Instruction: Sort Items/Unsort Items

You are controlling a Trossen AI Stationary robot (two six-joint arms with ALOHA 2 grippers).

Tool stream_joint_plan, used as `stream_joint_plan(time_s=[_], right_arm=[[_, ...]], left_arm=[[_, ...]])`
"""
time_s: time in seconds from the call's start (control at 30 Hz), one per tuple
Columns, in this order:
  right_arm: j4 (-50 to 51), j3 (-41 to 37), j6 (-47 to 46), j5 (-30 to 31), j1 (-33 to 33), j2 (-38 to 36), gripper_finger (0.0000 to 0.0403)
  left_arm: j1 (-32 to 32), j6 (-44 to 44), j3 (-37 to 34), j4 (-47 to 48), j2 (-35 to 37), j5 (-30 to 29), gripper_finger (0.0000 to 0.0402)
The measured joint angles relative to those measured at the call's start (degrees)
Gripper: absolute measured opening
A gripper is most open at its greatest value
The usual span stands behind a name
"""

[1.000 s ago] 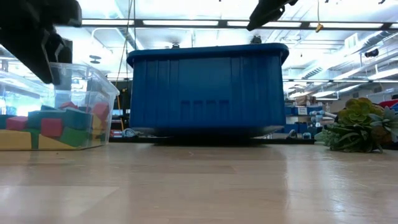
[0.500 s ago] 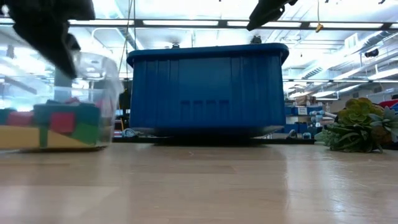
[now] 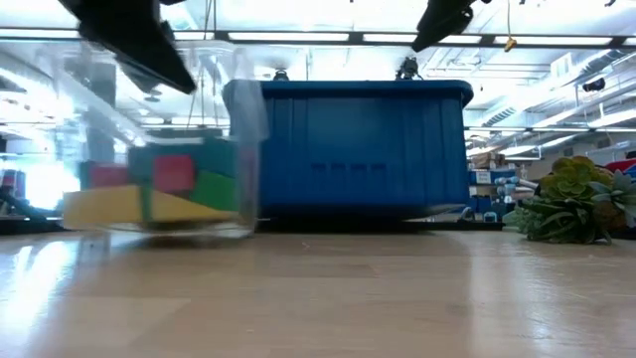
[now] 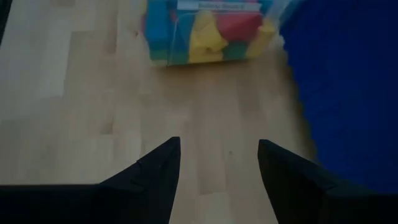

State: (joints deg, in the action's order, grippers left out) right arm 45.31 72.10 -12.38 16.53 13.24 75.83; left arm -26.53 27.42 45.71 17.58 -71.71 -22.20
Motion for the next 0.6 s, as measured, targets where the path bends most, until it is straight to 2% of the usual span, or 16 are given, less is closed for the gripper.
stream_joint_plan(time_s=[0.27, 0.37, 0.6], right_arm=[[4.38, 0.0, -7.83, 1.38, 5.55, 0.0, 0.0212], [7.65, 0.0, -11.18, 3.51, 7.86, 0.0, 0.0212], [14.12, 0.0, -19.55, 5.87, 13.8, 0.0, 0.0204]], left_arm=[[1.78, -8.05, 4.14, -9.32, -9.17, 2.31, 0.0024], [2.7, -12.21, 7.71, -11.14, -12.74, 3.37, 0.0025], [4.64, -13.54, 17.24, -10.56, -21.34, 5.58, 0.0033]])
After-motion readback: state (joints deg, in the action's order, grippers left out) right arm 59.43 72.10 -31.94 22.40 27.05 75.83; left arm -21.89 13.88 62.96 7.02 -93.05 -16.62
